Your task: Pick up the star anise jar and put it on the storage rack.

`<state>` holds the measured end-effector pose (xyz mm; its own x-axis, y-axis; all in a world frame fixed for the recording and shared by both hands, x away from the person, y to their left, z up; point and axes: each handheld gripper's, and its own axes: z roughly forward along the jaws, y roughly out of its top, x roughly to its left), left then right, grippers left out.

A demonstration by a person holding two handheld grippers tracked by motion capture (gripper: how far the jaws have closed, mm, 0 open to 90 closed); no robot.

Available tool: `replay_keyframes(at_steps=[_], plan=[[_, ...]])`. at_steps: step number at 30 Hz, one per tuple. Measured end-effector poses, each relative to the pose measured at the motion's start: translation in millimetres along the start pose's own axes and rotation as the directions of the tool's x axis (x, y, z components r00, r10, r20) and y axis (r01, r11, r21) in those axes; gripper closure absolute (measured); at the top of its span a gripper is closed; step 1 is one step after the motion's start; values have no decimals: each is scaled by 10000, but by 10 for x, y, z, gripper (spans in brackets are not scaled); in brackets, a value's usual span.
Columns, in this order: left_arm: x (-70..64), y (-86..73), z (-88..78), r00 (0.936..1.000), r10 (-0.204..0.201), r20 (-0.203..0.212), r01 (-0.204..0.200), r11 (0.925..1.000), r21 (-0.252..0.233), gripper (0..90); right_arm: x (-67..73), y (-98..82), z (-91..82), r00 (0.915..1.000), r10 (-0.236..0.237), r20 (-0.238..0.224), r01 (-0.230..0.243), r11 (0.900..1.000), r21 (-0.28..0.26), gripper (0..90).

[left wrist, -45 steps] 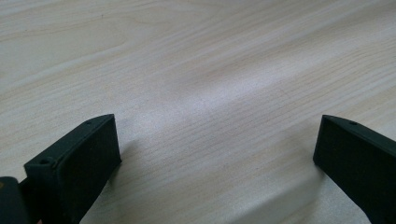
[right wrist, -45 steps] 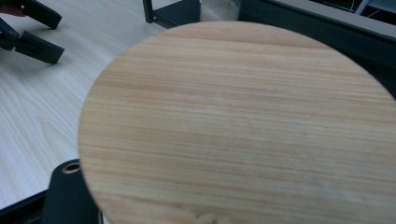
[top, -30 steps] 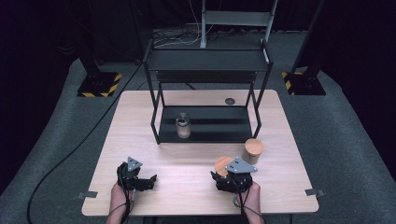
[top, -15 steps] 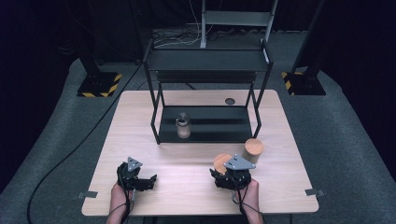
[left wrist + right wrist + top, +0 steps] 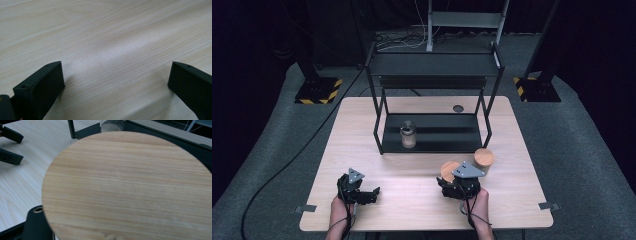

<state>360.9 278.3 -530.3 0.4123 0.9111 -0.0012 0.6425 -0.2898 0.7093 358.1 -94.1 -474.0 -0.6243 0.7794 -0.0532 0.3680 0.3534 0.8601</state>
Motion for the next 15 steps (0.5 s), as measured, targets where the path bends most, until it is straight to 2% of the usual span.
replay_keyframes(at_steps=[15], plan=[[0, 0, 0, 10000, 1, 0, -1, 10000, 0, 0, -30, 63, 74, 10000, -63, 50, 63, 9999, 89, 250]])
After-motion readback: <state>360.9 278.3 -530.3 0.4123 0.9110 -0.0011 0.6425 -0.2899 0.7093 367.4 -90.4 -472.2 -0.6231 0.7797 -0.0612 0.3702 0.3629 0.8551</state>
